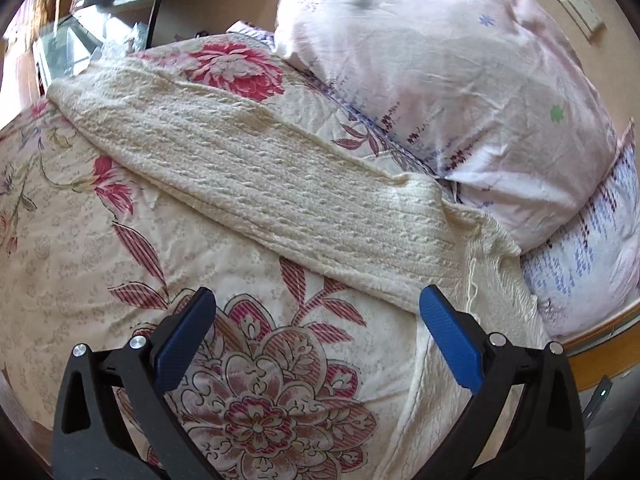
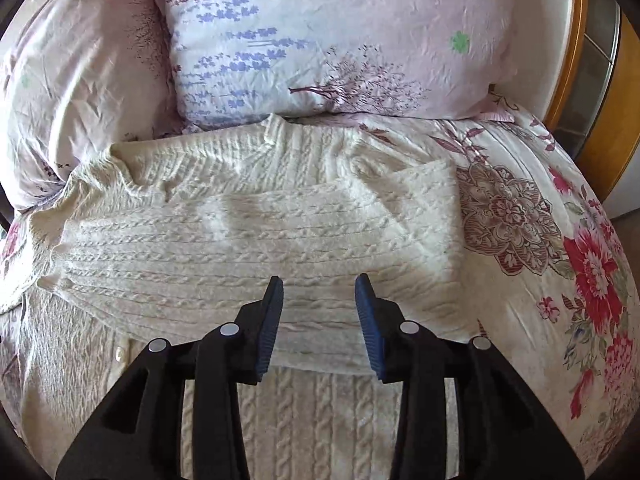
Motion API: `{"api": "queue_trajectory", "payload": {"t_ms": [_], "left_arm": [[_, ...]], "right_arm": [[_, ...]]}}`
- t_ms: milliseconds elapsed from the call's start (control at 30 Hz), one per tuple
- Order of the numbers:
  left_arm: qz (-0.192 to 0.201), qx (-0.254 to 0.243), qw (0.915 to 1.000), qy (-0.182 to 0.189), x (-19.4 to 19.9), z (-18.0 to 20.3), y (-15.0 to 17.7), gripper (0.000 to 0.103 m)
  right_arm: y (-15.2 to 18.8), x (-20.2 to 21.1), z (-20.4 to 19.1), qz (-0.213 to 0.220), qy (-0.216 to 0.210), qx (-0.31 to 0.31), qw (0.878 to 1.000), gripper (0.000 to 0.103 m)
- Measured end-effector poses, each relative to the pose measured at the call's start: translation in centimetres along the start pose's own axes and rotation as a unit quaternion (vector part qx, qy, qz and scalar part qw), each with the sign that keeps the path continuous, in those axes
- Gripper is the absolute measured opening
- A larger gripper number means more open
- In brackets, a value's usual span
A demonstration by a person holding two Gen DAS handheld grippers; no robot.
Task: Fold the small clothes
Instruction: 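Grasp the other sleeve with the left gripper and lift it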
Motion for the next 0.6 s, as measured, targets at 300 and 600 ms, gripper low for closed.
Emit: {"api": "queue_trajectory", "payload": {"t_ms": [300,600], "left_arm": [[-0.02,0.168,0.9823,0.079,-2.4,-0.4,-3.4,0.079],[-0.022,0.272,0.9565,0.102,-4.6,-2.0,-4.7,0.016]], "right_arm": [[-0.2,1.3,-4.0,0.018,-0.027,0.037,0.999,0.054],[0.7,3.1,-3.2,0.029,-0.028,0.035,0.999,0.056]]}}
Point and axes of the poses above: each gripper's, at about its wrist camera, not at the fingertips, and x roughly against the way its jaws point, z to its right, y to its underside, the point moved 8 cm from there along -x, roughly the way its jaws point, and after that the axes turned 11 degrees about x, right-handed, at the moved point
